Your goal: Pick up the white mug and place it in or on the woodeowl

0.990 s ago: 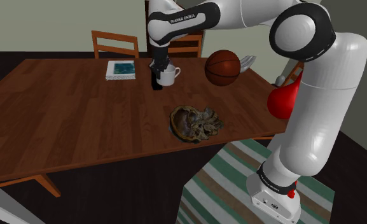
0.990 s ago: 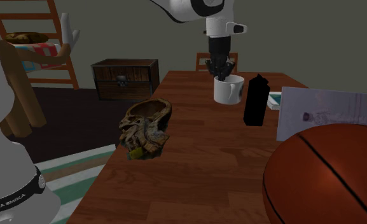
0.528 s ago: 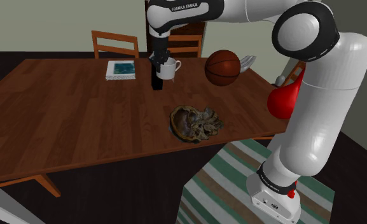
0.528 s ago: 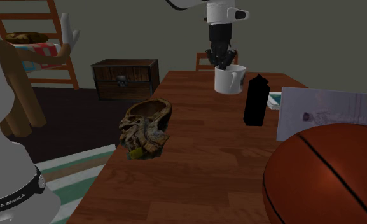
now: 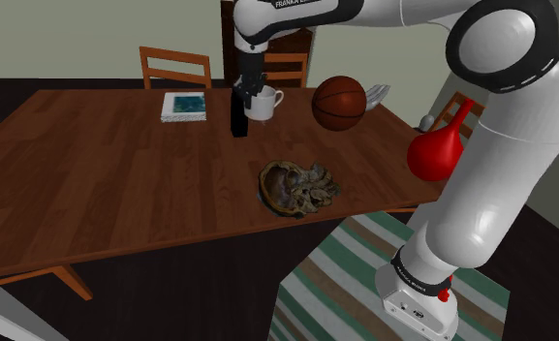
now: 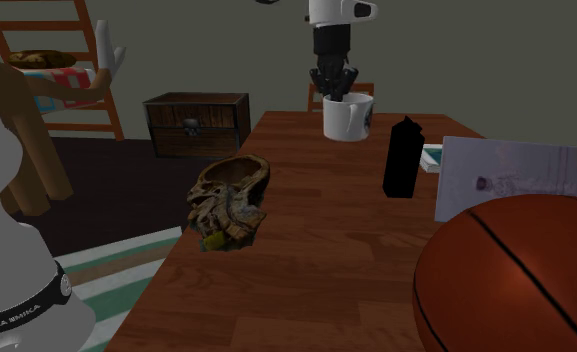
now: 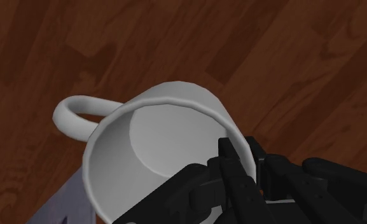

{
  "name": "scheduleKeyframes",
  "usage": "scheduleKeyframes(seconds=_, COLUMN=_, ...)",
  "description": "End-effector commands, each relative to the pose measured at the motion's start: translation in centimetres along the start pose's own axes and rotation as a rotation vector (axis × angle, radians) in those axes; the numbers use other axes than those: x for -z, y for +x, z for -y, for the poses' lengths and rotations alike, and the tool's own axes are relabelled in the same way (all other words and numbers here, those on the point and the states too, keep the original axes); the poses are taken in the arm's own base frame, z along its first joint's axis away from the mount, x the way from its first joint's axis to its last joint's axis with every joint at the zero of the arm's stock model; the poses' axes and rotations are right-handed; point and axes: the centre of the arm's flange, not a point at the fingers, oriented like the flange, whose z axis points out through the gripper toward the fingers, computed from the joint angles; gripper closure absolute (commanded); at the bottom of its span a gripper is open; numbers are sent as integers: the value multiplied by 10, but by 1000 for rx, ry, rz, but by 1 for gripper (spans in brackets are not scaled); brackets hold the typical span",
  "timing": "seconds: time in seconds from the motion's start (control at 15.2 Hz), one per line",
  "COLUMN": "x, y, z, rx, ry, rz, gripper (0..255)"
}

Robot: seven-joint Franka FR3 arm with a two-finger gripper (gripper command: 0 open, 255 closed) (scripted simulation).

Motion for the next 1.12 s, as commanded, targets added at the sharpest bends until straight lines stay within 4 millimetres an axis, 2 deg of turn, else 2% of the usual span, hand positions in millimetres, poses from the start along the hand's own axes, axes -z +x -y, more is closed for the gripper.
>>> scheduleKeyframes(seconds=0.0, x=6, y=-27, z=5, rx=0, ry=0, rz=0, gripper=255)
scheduleKeyframes(seconds=1.06, x=32, y=-232, z=50, rx=0, ry=0, rz=0, gripper=255)
